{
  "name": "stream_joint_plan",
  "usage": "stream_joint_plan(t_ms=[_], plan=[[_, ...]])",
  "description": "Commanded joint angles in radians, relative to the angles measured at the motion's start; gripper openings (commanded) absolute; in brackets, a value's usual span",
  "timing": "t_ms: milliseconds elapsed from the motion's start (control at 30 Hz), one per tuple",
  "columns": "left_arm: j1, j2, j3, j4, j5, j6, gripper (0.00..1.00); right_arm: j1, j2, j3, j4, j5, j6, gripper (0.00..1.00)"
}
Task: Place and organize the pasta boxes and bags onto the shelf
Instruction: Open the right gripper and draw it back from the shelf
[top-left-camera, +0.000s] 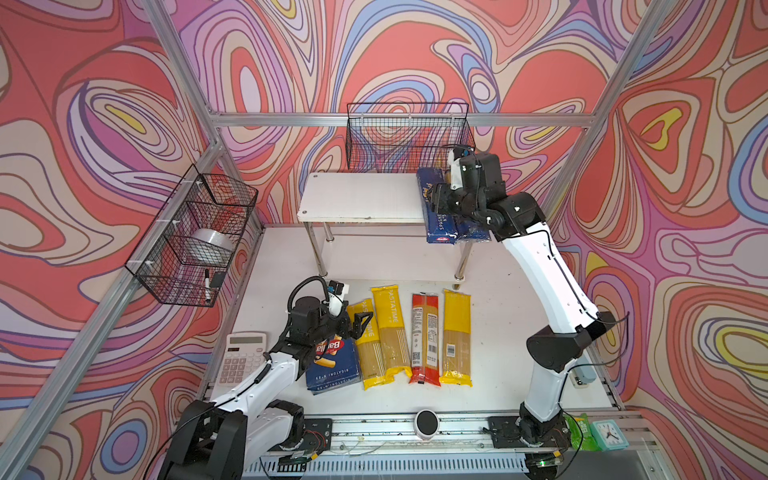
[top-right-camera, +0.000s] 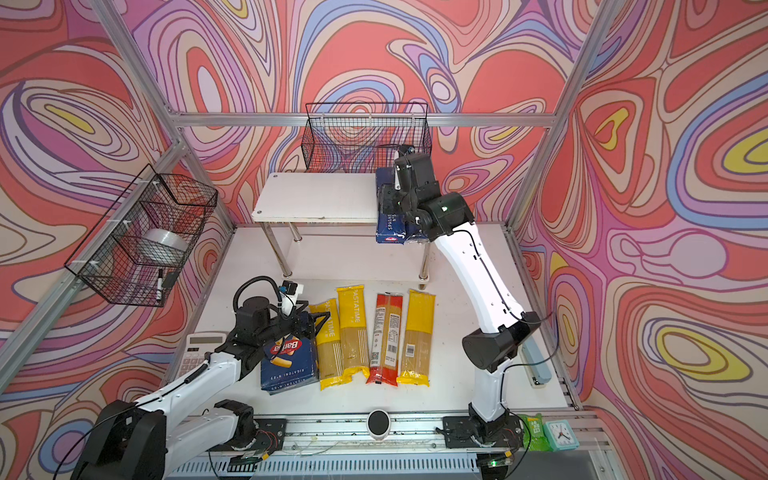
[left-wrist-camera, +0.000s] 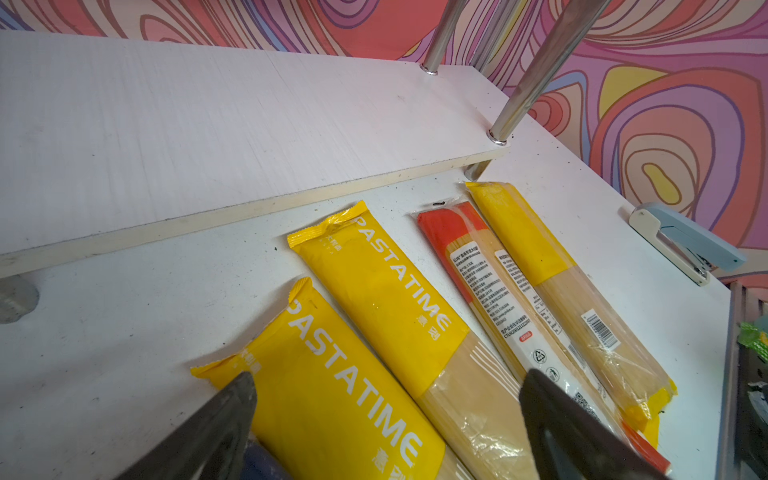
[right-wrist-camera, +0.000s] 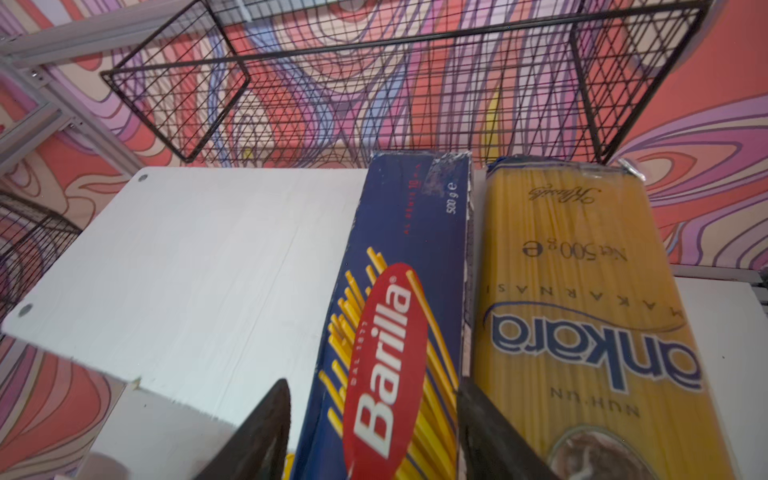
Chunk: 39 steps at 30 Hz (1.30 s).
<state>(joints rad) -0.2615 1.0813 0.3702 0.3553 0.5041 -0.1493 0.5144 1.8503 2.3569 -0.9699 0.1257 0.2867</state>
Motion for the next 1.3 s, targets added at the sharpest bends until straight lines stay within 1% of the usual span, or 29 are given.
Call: stream_joint_plan(t_ms=[0, 67, 167, 333, 433, 533, 600, 700, 767, 900, 1267], plan=[[-0.003, -0.015, 0.003, -0.004, 0.001, 0.016, 1.00, 0.046, -0.154, -0.058, 0.028, -0.071, -0.055, 0.62], [-0.003, -0.015, 0.002, -0.004, 0.000, 0.016, 1.00, 0.079, -0.220, -0.110, 0.016, -0.067, -0.074, 0.59], [-0.003, -0.015, 0.003, -0.005, 0.000, 0.017, 1.00, 0.129, -0.329, -0.232, 0.025, -0.063, -0.092, 0.57], [-0.003, -0.021, 0.001, -0.004, -0.015, 0.014, 1.00, 0.178, -0.476, -0.420, 0.036, -0.044, -0.090, 0.40], [-0.003, -0.026, -0.006, 0.007, -0.018, 0.012, 1.00, 0.199, -0.522, -0.526, 0.051, -0.056, -0.090, 0.26], [-0.003, -0.026, -0.008, 0.011, -0.021, 0.011, 1.00, 0.239, -0.529, -0.603, 0.049, -0.042, -0.093, 0.23], [-0.003, -0.024, -0.007, 0.011, -0.020, 0.011, 1.00, 0.262, -0.530, -0.638, 0.058, -0.021, -0.090, 0.18], [-0.004, -0.025, -0.007, 0.011, -0.019, 0.011, 1.00, 0.266, -0.547, -0.690, 0.097, 0.039, -0.073, 0.17], [-0.003, -0.024, -0.007, 0.011, -0.020, 0.011, 1.00, 0.266, -0.560, -0.726, 0.131, 0.112, -0.046, 0.13], [-0.003, -0.023, -0.007, 0.012, -0.019, 0.011, 1.00, 0.266, -0.559, -0.754, 0.153, 0.203, -0.009, 0.09], [-0.004, -0.026, -0.007, 0.011, -0.019, 0.010, 1.00, 0.266, -0.533, -0.771, 0.246, 0.259, 0.000, 0.06]])
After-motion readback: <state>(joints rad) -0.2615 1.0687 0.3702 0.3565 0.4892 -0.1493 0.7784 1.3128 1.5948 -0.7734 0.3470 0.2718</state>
